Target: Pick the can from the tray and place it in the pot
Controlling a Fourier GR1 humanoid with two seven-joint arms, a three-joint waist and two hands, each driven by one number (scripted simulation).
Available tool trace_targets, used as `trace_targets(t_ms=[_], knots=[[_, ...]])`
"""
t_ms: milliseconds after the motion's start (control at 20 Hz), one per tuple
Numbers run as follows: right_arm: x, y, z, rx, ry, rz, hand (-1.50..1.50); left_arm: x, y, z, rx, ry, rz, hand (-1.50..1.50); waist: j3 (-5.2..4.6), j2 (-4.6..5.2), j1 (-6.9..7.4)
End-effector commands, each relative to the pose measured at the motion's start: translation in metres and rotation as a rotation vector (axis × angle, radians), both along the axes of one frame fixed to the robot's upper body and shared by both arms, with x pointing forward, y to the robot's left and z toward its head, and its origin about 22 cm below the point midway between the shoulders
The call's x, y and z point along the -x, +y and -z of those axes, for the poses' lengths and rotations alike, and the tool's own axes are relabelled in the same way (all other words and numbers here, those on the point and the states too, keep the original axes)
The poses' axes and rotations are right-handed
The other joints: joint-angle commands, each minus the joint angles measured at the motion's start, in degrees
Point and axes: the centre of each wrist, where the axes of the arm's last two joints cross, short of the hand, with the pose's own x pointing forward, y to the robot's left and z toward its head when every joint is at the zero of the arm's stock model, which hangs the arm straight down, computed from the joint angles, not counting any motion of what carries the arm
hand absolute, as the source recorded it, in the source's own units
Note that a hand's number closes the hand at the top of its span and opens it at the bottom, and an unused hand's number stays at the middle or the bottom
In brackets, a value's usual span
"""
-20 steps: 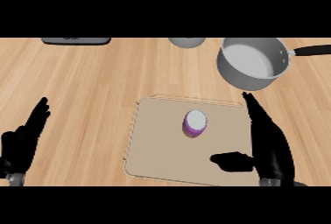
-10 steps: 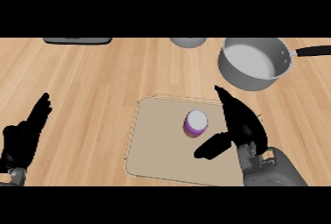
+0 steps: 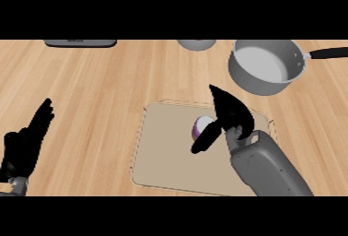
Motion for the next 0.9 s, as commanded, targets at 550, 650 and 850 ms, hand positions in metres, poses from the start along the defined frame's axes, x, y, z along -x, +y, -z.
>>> trace_targets(t_ms=[550, 650, 850], knots=[[-0.02, 0.029, 0.01, 0.166, 0.22, 0.078, -1.5, 0.008, -0.01, 0.004, 0.013, 0.011, -0.017, 0.0, 0.06, -0.22, -0.61], [-0.021, 0.032, 0.035, 0.164, 0.23, 0.082, -1.5, 0.006, -0.003, -0.006, 0.0, -0.007, -0.013, 0.0, 0.09, -0.12, -0.33], [-0.02, 0.033, 0.035, 0.176, 0.223, 0.076, -1.5, 0.01, 0.008, 0.008, 0.01, 0.008, -0.008, 0.0, 0.06, -0.12, -0.65]])
